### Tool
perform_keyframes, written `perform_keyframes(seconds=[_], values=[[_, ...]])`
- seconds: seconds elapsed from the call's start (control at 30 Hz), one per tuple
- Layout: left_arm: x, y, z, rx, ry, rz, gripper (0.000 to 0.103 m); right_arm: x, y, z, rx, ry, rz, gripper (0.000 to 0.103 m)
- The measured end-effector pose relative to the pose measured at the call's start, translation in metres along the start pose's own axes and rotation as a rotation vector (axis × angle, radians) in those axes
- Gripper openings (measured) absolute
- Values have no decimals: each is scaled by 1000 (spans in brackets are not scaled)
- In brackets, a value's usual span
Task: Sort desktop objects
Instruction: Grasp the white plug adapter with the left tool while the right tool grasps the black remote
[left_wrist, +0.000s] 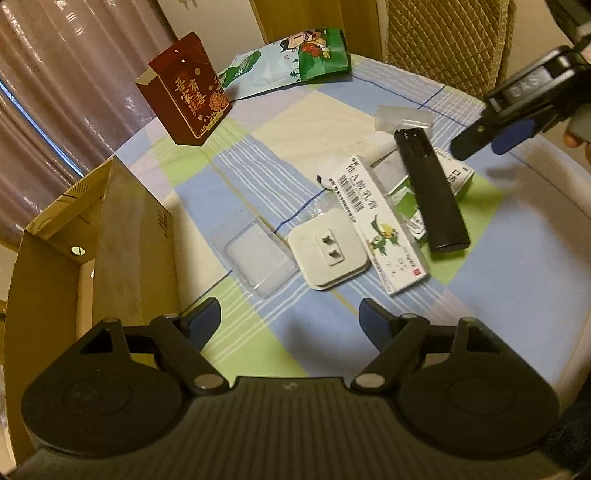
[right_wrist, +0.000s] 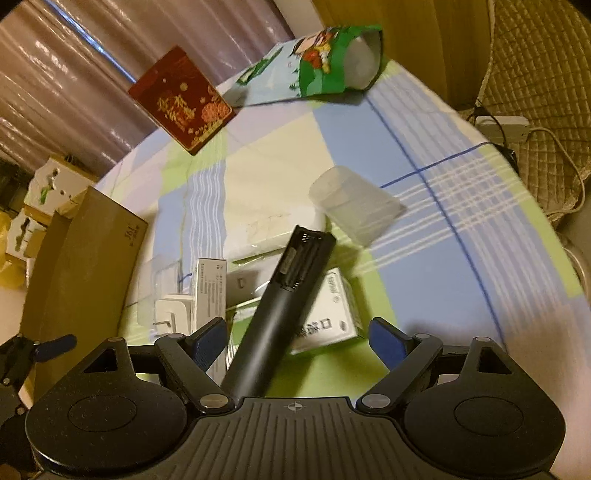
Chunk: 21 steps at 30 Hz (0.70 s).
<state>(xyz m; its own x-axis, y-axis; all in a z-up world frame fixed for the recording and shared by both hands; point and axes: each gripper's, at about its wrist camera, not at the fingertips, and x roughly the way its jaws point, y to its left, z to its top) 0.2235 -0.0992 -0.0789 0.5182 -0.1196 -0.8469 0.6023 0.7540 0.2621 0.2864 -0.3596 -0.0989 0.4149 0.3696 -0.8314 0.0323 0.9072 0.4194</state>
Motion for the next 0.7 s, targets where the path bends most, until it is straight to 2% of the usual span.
perform_keyframes(seconds=[0.33,0.37,0.53,0.7], values=[[22,3,1,53,26,-12,80,50,27,2,-174,-47,-179,85],[24,3,2,61,27,-10,80,52,26,1,-188,-51,-179,74],[32,0,5,87,28,-17,80,59,22,-4,-266,-68,-160,73],[41,-6,8,129,34,-32,80,49,17,-6,-398,-52,-130,54]])
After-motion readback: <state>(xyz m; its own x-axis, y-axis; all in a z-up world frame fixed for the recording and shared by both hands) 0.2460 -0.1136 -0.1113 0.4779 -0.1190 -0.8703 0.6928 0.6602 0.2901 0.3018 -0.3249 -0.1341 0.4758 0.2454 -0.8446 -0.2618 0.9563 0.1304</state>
